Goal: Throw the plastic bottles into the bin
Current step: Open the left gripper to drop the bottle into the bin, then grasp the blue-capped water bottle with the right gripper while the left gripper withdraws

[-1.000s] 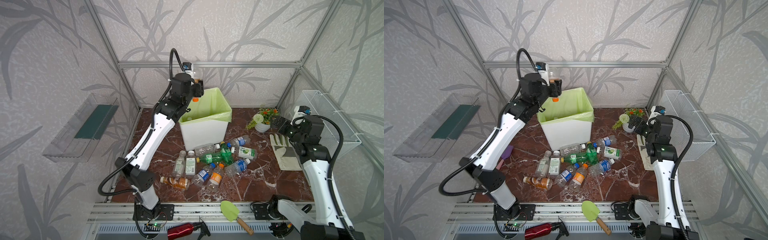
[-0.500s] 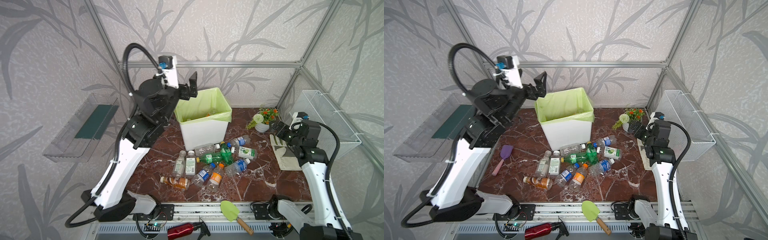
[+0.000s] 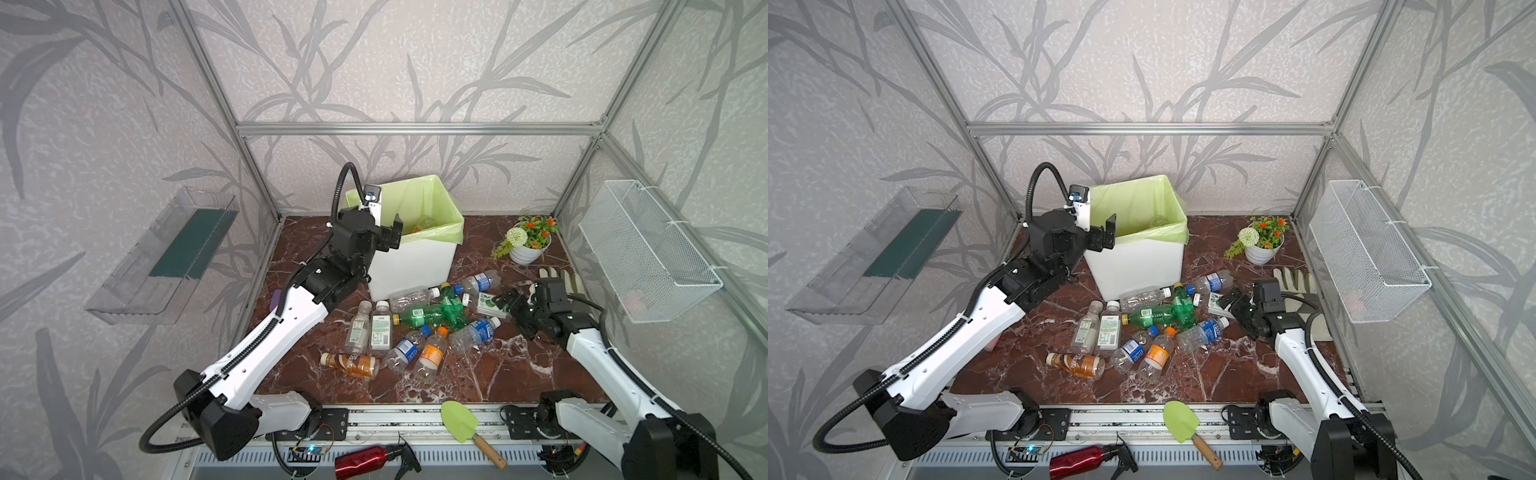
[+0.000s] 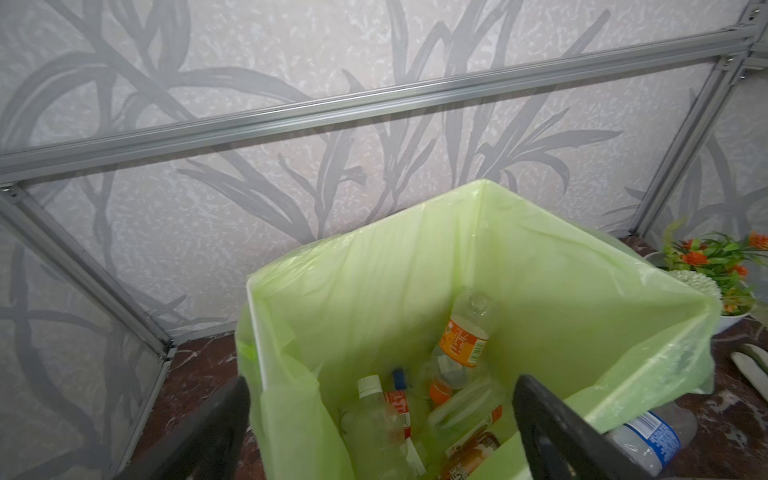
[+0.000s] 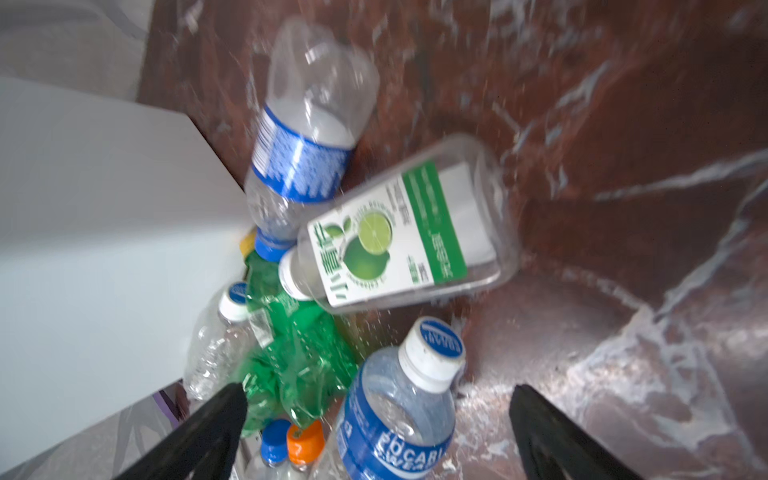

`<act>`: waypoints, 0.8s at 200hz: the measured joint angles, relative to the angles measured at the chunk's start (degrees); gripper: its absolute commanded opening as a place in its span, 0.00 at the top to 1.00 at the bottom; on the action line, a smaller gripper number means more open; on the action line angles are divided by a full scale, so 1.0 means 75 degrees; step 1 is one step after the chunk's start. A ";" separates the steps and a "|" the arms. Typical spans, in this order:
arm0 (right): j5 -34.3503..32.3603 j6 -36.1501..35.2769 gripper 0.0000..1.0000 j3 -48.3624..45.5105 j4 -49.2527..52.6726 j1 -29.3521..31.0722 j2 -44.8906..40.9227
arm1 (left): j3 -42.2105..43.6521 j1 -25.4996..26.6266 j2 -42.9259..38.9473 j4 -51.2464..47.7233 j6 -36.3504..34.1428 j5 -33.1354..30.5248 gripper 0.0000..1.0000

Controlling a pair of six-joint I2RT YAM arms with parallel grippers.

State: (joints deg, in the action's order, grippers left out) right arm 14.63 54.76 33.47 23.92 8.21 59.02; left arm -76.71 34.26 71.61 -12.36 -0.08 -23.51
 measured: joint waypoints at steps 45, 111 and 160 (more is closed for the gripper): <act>-0.0388 0.0886 0.01 -0.0105 -0.0335 0.1326 0.0726 | 0.1174 -0.1518 -0.1719 0.0044 0.0822 -0.0259 0.01; -0.0702 0.0691 0.13 0.0035 -0.0557 0.1600 0.2017 | 0.2017 -0.2387 -0.2588 -0.0338 0.1571 -0.0154 0.01; -0.0650 0.0487 0.19 0.0277 -0.0650 0.1658 0.2486 | 0.2235 -0.2570 -0.2600 -0.0513 0.1766 -0.0044 0.01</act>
State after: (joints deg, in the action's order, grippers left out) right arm 9.76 58.41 35.55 19.05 20.64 77.67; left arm -59.94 14.98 52.12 -16.21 13.17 -23.83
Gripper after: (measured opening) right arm 0.824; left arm 0.991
